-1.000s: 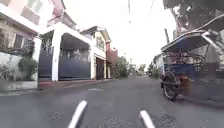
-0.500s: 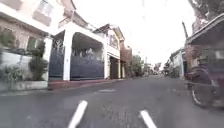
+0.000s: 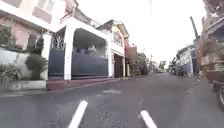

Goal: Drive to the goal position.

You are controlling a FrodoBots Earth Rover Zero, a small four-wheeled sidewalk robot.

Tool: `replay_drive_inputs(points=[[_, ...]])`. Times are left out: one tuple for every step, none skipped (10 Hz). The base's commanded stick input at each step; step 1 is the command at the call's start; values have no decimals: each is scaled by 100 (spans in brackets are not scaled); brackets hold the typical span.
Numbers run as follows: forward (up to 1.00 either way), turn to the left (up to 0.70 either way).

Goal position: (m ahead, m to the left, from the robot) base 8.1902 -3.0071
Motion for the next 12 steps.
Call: replay_drive_inputs(points=[[100,12],[100,13],[100,0],[100,0],[100,-18],[100,-40],[100,-40],[100,-27],[100,0],[100,0],[100,-40],[100,-40]])
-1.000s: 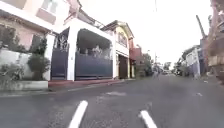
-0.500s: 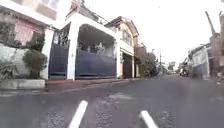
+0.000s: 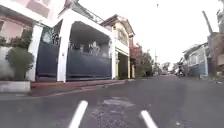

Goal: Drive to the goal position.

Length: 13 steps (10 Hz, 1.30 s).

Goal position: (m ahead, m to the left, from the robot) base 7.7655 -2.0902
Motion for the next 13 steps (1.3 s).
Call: replay_drive_inputs(points=[[100,-40],[100,-40],[100,-40],[100,-40],[100,-40],[100,-40],[100,-40],[100,-40],[100,-40],[100,-40],[100,-14],[100,0],[100,-3]])
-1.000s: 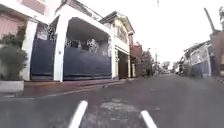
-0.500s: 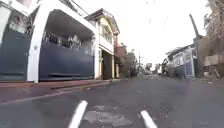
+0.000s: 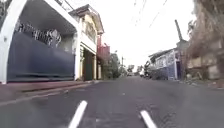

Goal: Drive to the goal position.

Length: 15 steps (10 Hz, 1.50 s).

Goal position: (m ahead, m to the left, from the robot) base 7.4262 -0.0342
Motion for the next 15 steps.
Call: replay_drive_inputs(points=[[100,-32],[100,-40],[100,-9],[100,0],[100,0],[100,0],[100,0],[100,0],[100,-17],[100,-40],[100,-40],[100,-40],[100,-30],[100,0],[100,-3]])
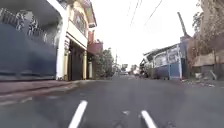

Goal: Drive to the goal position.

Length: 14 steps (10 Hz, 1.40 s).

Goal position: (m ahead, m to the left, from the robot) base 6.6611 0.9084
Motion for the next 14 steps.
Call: replay_drive_inputs(points=[[100,-40],[100,-40],[100,-40],[100,-40],[100,-29],[100,0],[100,0],[100,0],[100,0],[100,0],[100,0],[100,0],[100,0],[100,0]])
